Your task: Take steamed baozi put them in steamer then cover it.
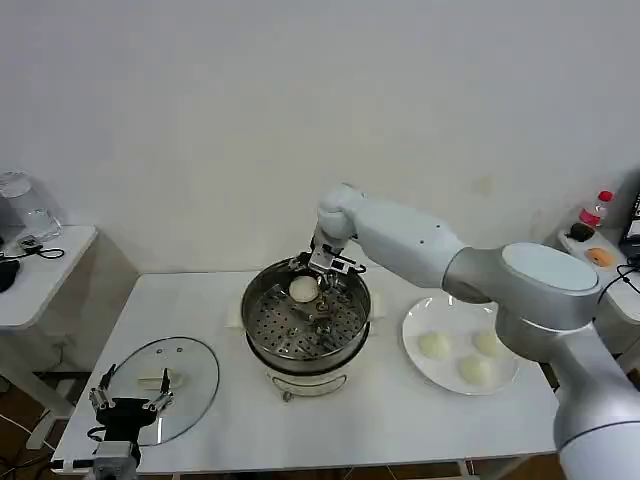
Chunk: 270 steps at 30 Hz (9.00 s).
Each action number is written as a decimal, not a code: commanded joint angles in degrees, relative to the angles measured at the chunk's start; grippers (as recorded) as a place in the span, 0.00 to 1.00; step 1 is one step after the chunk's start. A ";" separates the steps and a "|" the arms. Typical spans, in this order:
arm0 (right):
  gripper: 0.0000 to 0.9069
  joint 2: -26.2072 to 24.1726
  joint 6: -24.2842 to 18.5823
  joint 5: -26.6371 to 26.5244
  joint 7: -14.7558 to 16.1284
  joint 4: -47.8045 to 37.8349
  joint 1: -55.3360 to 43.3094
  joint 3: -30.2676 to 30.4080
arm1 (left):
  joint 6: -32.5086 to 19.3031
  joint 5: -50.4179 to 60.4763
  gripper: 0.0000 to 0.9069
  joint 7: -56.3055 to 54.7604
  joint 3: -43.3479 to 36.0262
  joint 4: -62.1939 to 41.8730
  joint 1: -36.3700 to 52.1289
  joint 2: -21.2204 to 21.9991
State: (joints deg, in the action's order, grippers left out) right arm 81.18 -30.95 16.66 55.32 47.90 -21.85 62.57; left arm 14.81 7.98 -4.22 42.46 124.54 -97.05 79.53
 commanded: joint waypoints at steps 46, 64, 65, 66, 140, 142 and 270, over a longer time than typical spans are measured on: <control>1.00 -55.27 38.61 -14.10 -0.86 36.37 18.48 -8.22 | 1.00 2.37 1.00 0.32 -6.86 0.83 1.08 -2.52; 1.00 -38.31 35.95 -12.24 1.20 19.98 23.74 -13.26 | 1.09 2.11 1.00 0.55 -4.51 0.83 0.54 -2.95; 1.00 -37.58 36.11 -12.10 1.13 19.54 23.72 -13.30 | 1.10 2.09 1.00 0.55 -4.44 0.82 0.55 -2.97; 1.00 -36.90 36.18 -11.85 1.15 18.89 23.67 -13.37 | 1.10 2.05 1.00 0.57 -4.26 0.77 0.53 -2.96; 0.71 -2.53 59.97 -52.32 -7.57 21.27 -7.26 9.92 | 1.08 -40.35 1.00 -4.58 6.77 -0.15 2.54 -3.95; 0.71 -1.45 60.21 -52.22 -7.88 19.69 -5.86 9.87 | 1.13 -41.54 1.00 -4.26 6.59 0.34 2.30 -4.06; 0.70 -47.54 38.76 -6.93 7.81 26.55 30.44 -22.44 | 2.26 -30.05 1.00 -0.34 4.40 0.45 0.21 -5.54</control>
State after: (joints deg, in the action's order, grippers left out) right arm 33.38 7.50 9.67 63.26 74.75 8.87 40.31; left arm 17.09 -22.09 -4.57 46.85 125.02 -96.82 73.99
